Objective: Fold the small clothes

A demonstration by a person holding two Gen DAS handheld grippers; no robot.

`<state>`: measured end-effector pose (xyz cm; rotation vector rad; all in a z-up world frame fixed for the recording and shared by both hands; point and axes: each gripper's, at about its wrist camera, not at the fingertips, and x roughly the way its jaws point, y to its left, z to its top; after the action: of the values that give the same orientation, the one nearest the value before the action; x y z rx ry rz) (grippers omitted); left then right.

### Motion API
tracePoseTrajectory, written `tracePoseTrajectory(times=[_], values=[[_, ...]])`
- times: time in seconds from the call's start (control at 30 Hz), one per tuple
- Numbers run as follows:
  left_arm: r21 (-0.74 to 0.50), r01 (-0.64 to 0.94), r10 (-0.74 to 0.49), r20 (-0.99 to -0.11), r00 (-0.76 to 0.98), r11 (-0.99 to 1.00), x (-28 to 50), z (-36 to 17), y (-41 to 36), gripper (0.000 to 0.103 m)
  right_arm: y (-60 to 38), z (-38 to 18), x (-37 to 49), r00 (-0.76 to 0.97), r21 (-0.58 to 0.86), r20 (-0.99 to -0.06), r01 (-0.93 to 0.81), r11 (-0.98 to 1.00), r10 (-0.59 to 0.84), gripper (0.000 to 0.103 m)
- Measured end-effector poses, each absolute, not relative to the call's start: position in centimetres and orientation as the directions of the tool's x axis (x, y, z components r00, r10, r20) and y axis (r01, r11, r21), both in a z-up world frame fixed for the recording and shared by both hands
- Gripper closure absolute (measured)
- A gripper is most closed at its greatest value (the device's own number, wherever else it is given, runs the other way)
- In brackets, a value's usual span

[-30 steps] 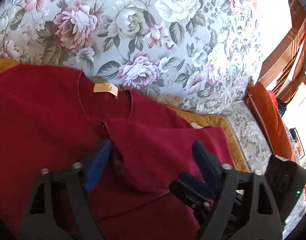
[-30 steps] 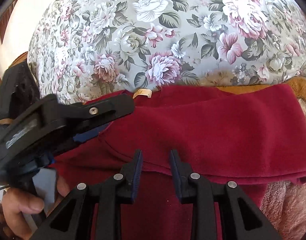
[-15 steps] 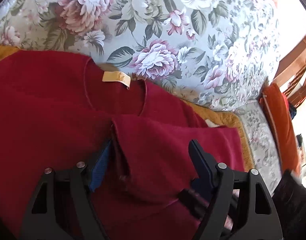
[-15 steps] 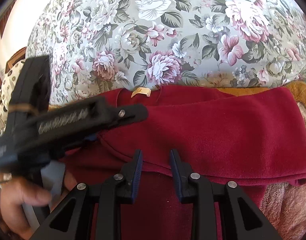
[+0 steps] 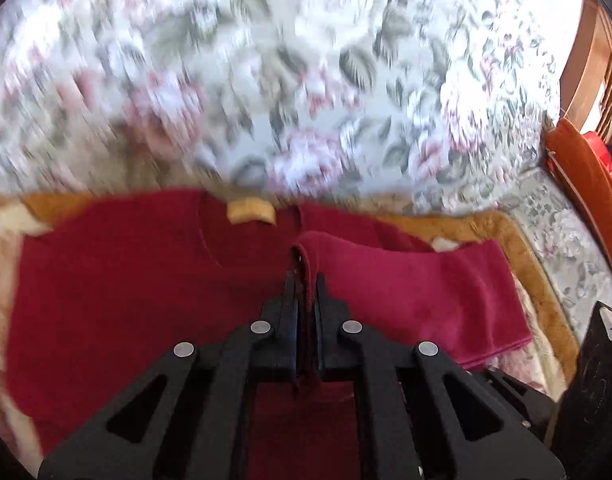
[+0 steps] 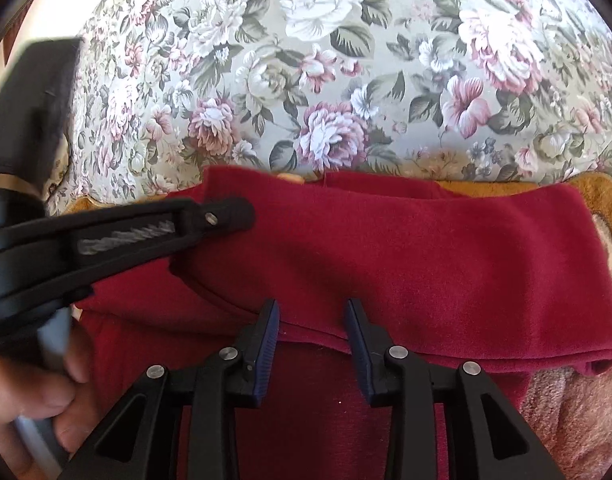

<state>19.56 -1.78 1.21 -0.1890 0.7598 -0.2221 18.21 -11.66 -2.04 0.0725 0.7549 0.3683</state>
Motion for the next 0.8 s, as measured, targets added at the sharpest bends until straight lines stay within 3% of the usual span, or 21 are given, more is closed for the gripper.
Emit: tracePoseTrajectory(times=[0.37, 0.6, 0.8], values=[[-0.226, -0.140, -0.072, -0.730, 0.680, 0.964, 19.9, -0.4, 10.0, 0.098, -10.6, -1.6, 17.5, 0.689, 0.120, -0.647, -0.331, 0.936, 0.327, 0.070], [-0.190, -0.136, -0.058, -0.762, 0.645, 0.972, 19.8, -3.2, 10.9, 0.098, -10.3, -1.8, 17.5, 0.679, 0.110, -0.659, -0.338, 0.935, 0.323, 0.070], [-0.218, -0.140, -0.066, -0.728, 0.682, 0.966, 19.3, -4.2, 11.2, 0.097, -10.3, -1.7, 17.5, 0.684, 0.104, -0.657, -0.334, 0.937, 0.317, 0.070]])
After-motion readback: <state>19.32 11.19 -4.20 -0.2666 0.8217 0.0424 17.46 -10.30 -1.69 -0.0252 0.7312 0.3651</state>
